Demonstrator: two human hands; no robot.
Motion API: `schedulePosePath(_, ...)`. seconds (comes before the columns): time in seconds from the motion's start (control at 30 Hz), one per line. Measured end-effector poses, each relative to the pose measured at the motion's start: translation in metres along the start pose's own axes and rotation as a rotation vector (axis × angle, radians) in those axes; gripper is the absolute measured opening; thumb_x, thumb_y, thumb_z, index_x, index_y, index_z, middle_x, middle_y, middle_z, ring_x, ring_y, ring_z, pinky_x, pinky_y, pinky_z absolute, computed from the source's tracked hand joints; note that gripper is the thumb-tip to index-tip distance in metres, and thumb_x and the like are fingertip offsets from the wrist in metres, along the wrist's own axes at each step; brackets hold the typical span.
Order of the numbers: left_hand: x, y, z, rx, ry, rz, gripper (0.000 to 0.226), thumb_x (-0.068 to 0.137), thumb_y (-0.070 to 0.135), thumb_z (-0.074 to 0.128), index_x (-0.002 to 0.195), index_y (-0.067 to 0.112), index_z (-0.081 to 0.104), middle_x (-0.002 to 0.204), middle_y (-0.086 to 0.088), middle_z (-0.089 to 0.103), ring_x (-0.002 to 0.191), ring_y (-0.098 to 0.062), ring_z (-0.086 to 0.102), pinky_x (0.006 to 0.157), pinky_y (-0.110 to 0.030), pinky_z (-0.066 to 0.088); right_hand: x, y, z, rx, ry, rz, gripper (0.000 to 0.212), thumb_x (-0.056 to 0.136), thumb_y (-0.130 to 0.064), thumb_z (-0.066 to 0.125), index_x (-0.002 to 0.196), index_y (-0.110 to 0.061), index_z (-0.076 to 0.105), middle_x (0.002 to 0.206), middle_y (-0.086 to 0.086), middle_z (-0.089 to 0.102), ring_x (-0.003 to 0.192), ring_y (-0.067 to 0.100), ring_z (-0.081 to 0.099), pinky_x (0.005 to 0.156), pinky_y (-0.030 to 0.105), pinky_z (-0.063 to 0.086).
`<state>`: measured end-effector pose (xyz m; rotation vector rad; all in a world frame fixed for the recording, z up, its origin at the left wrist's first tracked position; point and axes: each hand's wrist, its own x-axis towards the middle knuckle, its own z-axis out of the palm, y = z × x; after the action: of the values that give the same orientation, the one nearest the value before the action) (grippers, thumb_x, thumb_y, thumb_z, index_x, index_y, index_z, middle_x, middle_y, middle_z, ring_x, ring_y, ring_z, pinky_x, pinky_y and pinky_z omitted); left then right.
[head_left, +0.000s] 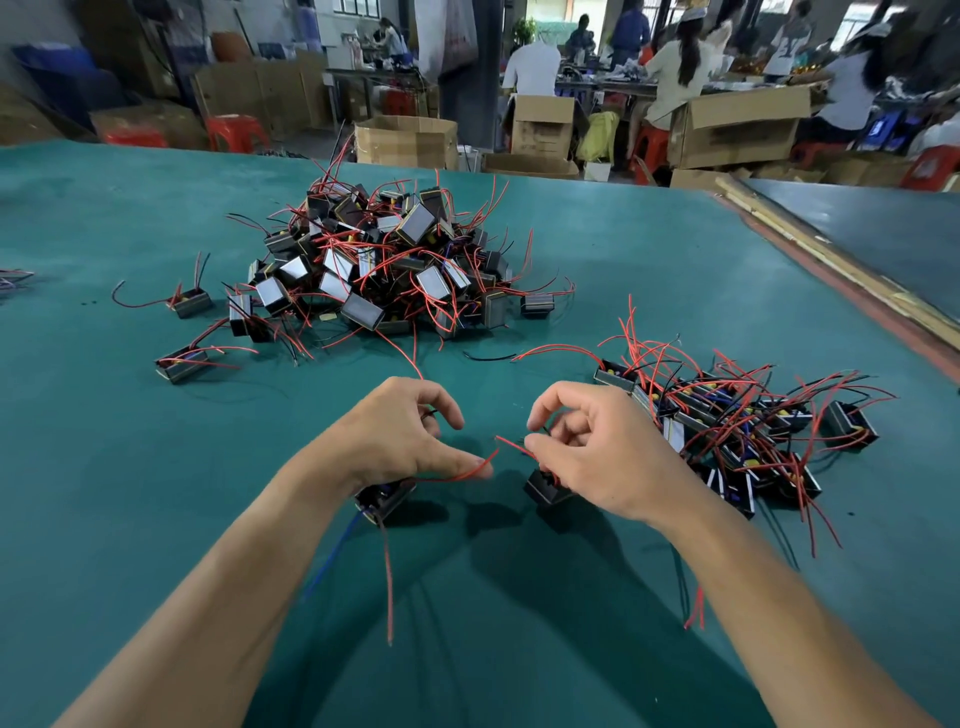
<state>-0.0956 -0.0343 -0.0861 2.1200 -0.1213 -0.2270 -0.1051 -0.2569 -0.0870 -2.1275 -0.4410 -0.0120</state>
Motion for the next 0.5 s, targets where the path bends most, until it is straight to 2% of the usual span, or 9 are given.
schedulePosePath(0.07,-0.0017,0.0007,-0.0047,0.010,-0.055,-0.003,0.068,0.034,0.050,0.090,0.089,0.019,0.065,0.055,0.011,0.040,0.050,-0.009,0.033,0.051,-0.025,0.029,0.0008,-0.0007,-0.0005,0.030,0.030,-0.012,0.007,0.074,-0.027,0.070,0.077,-0.024,0.064,0.056,-0.006,0.064,0.049,0.009,0.053,0.058,0.029,0.046)
schedulePosePath(0.13,-0.0030,0.0016,-0.0083,-0.010,-0.125,-0.005,0.070,0.034,0.051,0.089,0.093,0.020,0.066,0.059,0.010,0.042,0.053,-0.010,0.034,0.053,-0.026,0.029,0.0020,-0.0008,-0.0028,0.081,0.059,-0.008,0.014,0.070,-0.033,0.072,0.078,-0.022,0.067,0.058,-0.008,0.064,0.053,0.009,0.055,0.059,0.032,0.049)
schedulePosePath(0.23,-0.0036,0.0024,-0.0104,-0.031,-0.183,0.006,0.070,0.037,0.048,0.088,0.097,0.019,0.067,0.061,0.010,0.044,0.055,-0.011,0.035,0.056,-0.028,0.029,0.0025,0.0012,-0.0046,0.099,0.058,0.000,0.022,0.065,-0.035,0.075,0.079,-0.021,0.067,0.058,-0.010,0.061,0.052,0.007,0.051,0.057,0.025,0.045)
schedulePosePath(0.4,-0.0033,0.0029,-0.0114,-0.063,-0.197,0.003,0.072,0.038,0.050,0.087,0.101,0.018,0.070,0.064,0.010,0.047,0.062,-0.013,0.039,0.064,-0.031,0.032,0.0011,0.0051,-0.0023,-0.017,0.029,0.014,0.019,0.064,-0.033,0.072,0.078,-0.023,0.064,0.054,-0.013,0.056,0.050,0.005,0.046,0.057,0.027,0.042)
schedulePosePath(0.5,-0.0026,0.0033,-0.0114,-0.118,-0.163,-0.004,0.074,0.037,0.048,0.086,0.101,0.016,0.070,0.065,0.008,0.048,0.065,-0.014,0.041,0.063,-0.025,0.035,0.0016,0.0062,-0.0081,-0.038,0.036,0.004,0.011,0.067,-0.026,0.069,0.076,-0.021,0.064,0.051,-0.013,0.051,0.049,0.006,0.042,0.056,0.026,0.040)
